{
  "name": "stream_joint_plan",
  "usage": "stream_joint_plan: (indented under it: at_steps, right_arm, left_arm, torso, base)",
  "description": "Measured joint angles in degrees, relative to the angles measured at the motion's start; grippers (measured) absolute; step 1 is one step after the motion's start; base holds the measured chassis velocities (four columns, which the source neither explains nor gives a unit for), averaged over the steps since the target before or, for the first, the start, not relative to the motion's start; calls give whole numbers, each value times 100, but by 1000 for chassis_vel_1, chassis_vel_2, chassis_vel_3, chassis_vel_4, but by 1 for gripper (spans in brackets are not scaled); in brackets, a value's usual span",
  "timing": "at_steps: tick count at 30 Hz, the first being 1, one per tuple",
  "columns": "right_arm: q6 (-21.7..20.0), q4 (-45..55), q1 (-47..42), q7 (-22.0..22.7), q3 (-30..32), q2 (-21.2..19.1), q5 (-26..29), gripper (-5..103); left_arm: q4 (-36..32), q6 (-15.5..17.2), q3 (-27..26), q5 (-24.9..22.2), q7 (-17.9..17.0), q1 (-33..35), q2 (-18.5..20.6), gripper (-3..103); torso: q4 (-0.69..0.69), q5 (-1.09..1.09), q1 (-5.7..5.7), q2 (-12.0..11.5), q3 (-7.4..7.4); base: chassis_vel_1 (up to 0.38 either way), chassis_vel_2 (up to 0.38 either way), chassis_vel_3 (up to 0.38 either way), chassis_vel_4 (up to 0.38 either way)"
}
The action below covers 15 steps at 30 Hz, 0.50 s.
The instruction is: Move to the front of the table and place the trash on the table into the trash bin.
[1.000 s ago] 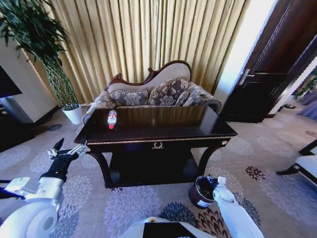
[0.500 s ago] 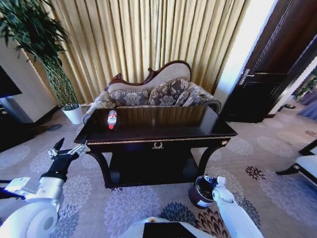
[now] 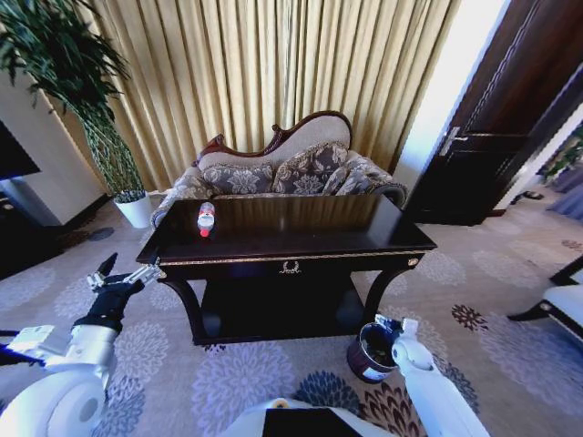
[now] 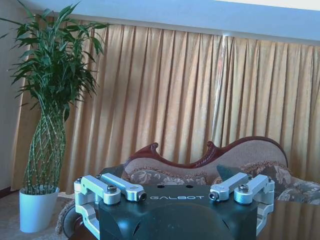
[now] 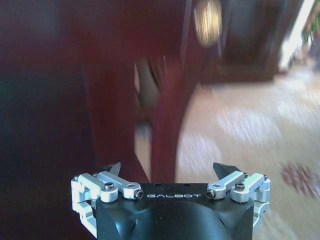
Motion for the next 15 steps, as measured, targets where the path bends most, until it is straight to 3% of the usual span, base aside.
stream_joint_plan:
  at_steps: [2, 4, 8, 10, 15]
  right_arm:
    - [1, 507, -106, -4, 91, -6, 52, 100]
    - [-91, 1617, -408, -132, 307, -45, 140, 100]
    - [-269, 2496, -631, -195, 440, -98, 271, 100]
    - [-514, 3489, -950, -219, 518, -116, 360, 100]
    - [-666, 4307, -1175, -222, 481, -17, 146, 100]
  left_arm:
    - [0, 2, -4, 0, 0, 5, 3, 100]
    - [0, 62, -6, 4, -4, 3, 17, 100]
    - [0, 192, 5, 6, -15, -33, 37, 100]
    - [0, 439, 14, 10, -79, -93, 69, 100]
    - [0, 878, -37, 13, -103, -157, 130, 100]
  torso:
    - [0, 0, 0, 0, 0]
    - [-1, 1, 0, 0, 0]
    - [-2, -3, 0, 1, -1]
    - [-1, -1, 0, 0, -1]
    - [-1, 0, 0, 1, -1]
  base:
    - [0, 0, 0, 0]
    - [0, 0, 0, 0]
    - [0, 0, 0, 0]
    - [0, 0, 0, 0]
    - [0, 0, 0, 0]
